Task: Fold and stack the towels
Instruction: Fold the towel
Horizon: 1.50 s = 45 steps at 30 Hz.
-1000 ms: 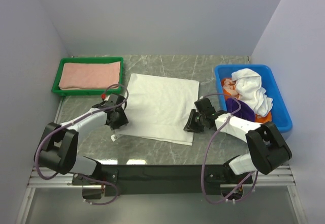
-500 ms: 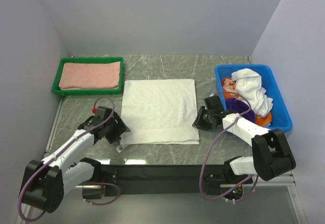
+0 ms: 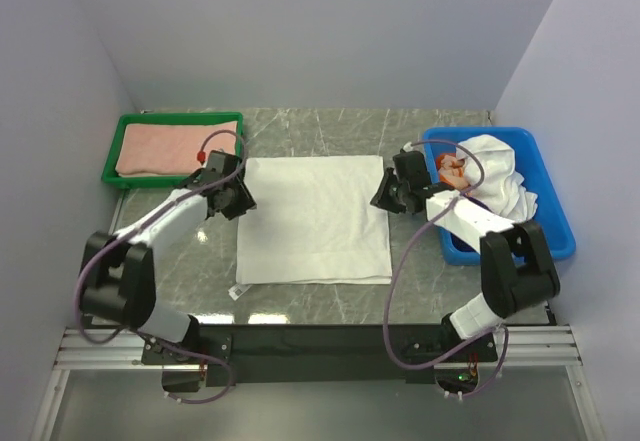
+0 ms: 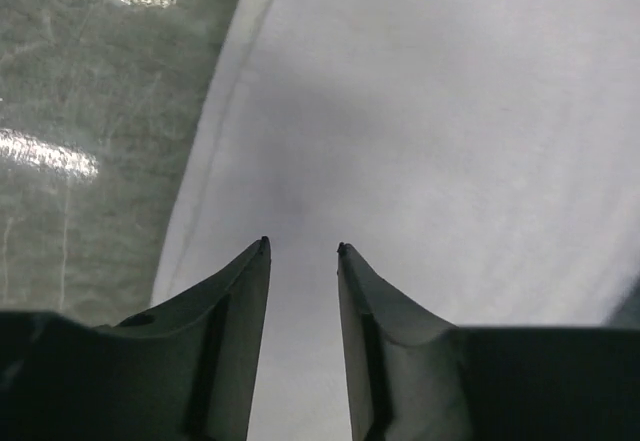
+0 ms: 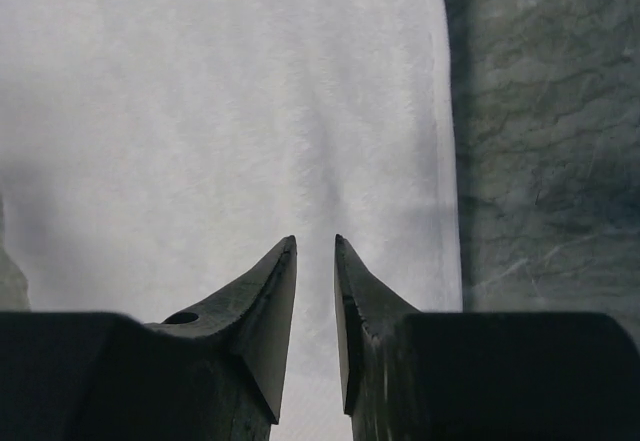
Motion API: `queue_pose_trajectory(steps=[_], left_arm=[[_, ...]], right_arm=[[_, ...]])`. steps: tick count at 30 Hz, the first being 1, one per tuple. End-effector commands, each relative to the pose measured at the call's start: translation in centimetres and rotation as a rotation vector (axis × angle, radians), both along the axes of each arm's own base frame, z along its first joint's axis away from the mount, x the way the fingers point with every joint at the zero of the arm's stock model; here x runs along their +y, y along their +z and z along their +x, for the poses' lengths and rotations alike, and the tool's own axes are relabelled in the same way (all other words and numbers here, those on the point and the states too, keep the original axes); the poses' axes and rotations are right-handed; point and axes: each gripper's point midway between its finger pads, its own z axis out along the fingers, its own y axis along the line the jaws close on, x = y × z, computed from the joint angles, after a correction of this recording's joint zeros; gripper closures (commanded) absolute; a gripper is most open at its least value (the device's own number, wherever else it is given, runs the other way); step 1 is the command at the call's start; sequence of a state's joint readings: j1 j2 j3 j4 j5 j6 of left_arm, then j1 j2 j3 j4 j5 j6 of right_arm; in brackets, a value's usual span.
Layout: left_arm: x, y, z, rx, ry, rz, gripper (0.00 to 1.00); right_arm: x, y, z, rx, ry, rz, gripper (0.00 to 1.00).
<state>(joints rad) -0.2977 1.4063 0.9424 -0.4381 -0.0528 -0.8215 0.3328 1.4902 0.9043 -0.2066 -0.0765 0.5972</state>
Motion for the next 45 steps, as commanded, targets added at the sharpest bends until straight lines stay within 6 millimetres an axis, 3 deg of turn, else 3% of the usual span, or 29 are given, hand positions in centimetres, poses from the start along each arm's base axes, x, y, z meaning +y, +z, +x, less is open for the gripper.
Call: queue_pose_trajectory(steps=[1,5,9,12,16,20,22,25,26,28,29,31,32,33,35,36,38,39,41,45], left_arm=[[1.0,-2.6,1.6,0.041,-0.007,0.097,0.62],[2.1,-6.3,1.3,0.129,0.021,0.139,0.69],[3.7,-9.8,-1.5,0.254,0.068,0.172,0.75],[4.7,-11.0,-3.6,0.306,0.111,0.176,0.78],[5.7,-10.4,-4.4,0.301,0.150,0.194,0.74],[5.9,-7.6,-2.2,0.235,0.145,0.216,0.65],[5.4,-6.2,-1.2,0.200,0.128,0.204,0.54],[3.2,-3.2,0.9,0.116,0.069,0.137,0.41],[2.6,-2.4,1.6,0.090,0.052,0.119,0.39],[1.2,-0.1,3.6,0.028,0.015,0.092,0.38],[0.7,0.9,5.1,-0.001,0.008,0.087,0.38],[0.9,1.2,6.6,-0.016,0.006,0.121,0.41],[0.6,2.6,8.2,-0.052,0.003,0.125,0.43],[0.9,1.3,9.1,-0.029,0.009,0.159,0.46],[0.6,0.7,11.4,-0.036,-0.002,0.187,0.51],[0.7,0.4,12.1,-0.039,0.000,0.206,0.55],[0.7,-0.6,13.9,-0.034,-0.008,0.238,0.60],[0.6,-1.0,14.4,-0.031,-0.010,0.247,0.62],[0.7,-2.0,15.6,-0.031,-0.009,0.280,0.64],[1.4,-3.7,17.0,-0.024,0.013,0.354,0.66]], right_arm=[[-0.3,-1.7,1.8,0.015,-0.041,-0.024,0.71],[-0.7,-4.8,1.3,0.095,-0.067,-0.041,0.71],[-2.3,-7.7,-0.7,0.202,-0.125,-0.083,0.71],[-3.4,-8.5,-1.9,0.232,-0.158,-0.088,0.71],[-3.8,-8.0,-2.0,0.225,-0.185,-0.097,0.71],[-3.5,-5.6,-0.3,0.168,-0.175,-0.086,0.71],[-2.8,-3.9,0.8,0.109,-0.143,-0.061,0.70],[-1.0,-0.7,3.0,0.007,-0.073,-0.005,0.70],[-0.6,1.0,4.4,-0.040,-0.065,0.010,0.69],[0.0,2.0,6.0,-0.083,-0.041,0.020,0.69],[0.4,3.4,7.4,-0.124,-0.039,0.028,0.69],[0.6,3.0,9.1,-0.128,-0.054,0.013,0.69],[0.8,4.1,10.5,-0.158,-0.060,0.018,0.69],[1.0,2.9,11.3,-0.140,-0.062,0.010,0.70],[1.6,3.8,13.2,-0.173,-0.065,0.026,0.70],[1.8,2.6,13.9,-0.157,-0.071,0.028,0.70],[2.4,2.9,15.4,-0.172,-0.078,0.052,0.71],[2.6,1.6,15.8,-0.150,-0.082,0.051,0.71],[2.7,1.4,16.8,-0.151,-0.096,0.064,0.71],[2.3,-1.4,18.1,-0.111,-0.161,0.067,0.72]])
